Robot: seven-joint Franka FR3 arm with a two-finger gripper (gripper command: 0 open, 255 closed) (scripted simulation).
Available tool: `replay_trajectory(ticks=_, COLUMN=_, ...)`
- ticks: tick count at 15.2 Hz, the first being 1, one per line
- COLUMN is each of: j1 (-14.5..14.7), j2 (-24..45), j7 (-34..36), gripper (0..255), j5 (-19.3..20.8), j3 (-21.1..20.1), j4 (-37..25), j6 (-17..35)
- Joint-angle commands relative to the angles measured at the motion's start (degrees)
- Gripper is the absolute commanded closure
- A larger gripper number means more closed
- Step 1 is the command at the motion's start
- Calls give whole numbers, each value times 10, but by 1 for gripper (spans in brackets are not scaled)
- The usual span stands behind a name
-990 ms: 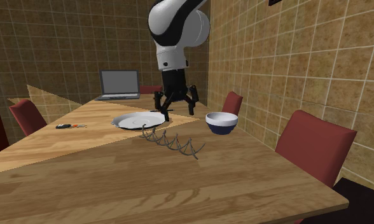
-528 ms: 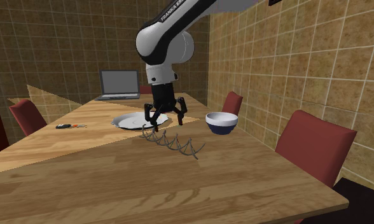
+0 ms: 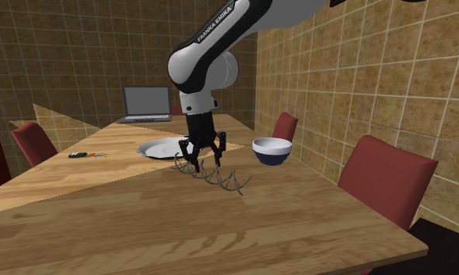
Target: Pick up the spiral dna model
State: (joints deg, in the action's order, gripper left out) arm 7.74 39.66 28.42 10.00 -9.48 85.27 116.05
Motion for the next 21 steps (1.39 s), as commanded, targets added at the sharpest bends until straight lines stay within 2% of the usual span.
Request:
replay_trajectory(ticks=1, j1=0, j2=0, j7=0, gripper=255, j5=0, j3=0, j4=1, j6=1)
replay_trajectory(ticks=8, j1=0, j2=1, j7=0, gripper=255, j5=0, j3=0, j4=-1, j6=0)
replay_trajectory(ticks=21, j1=-2, j2=-45, j7=-8, gripper=255, j5=-9, j3=-6, j4=-28, j6=-73)
